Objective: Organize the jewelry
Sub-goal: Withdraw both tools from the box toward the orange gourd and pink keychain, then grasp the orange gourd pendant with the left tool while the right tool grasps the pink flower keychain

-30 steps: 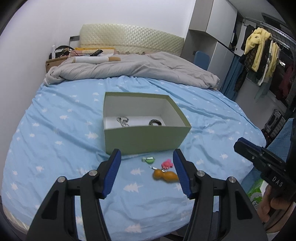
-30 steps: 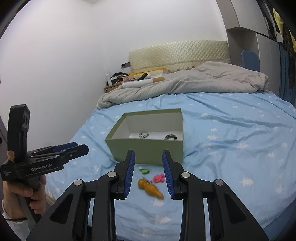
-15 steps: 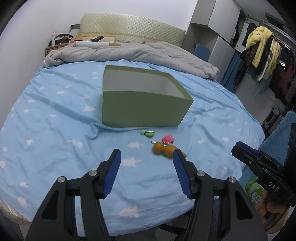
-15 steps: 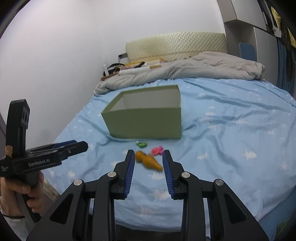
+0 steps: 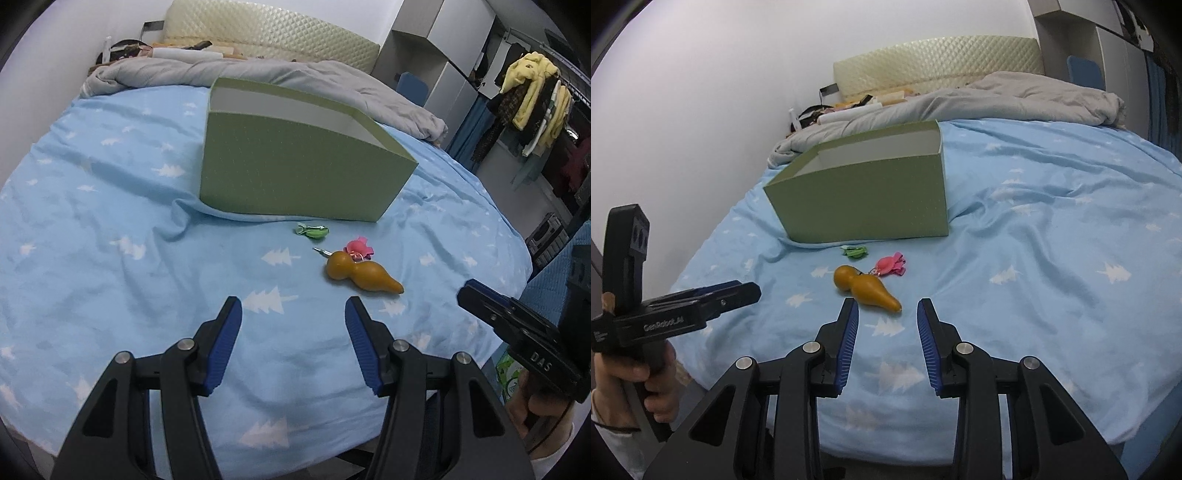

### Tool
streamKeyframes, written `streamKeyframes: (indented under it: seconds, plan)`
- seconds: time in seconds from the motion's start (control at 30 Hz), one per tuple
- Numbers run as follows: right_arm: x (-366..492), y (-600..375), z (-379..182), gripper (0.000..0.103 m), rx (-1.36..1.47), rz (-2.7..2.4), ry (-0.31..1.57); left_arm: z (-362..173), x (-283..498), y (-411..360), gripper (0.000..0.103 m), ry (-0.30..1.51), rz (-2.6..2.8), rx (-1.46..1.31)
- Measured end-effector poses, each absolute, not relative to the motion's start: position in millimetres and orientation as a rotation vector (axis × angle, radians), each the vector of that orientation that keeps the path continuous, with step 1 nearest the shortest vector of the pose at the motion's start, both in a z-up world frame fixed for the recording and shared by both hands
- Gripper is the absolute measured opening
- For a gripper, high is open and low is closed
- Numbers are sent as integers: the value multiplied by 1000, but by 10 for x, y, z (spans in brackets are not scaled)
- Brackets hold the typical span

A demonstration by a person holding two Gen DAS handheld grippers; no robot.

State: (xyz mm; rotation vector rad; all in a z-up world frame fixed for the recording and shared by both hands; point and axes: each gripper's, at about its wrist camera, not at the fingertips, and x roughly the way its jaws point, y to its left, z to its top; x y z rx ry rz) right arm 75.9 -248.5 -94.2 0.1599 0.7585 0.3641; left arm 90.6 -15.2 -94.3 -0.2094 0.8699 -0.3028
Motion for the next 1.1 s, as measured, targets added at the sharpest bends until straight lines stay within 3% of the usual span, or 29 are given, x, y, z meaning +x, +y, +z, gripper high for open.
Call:
streamKeyframes:
  seconds: [0.2,0.97,1.1]
  plan:
    - [1046,-2441,-1101,32,176,386,790,-1073,1048,-232,49,883,-354,-236]
    - [1931,-2311,-1507,32,250,481,931,-1311,1542,-441,34,916,-506,-272]
    - [1970,-2281,-1551,29,255,492,944,-1310,1533,-402,24,913,-530,-280]
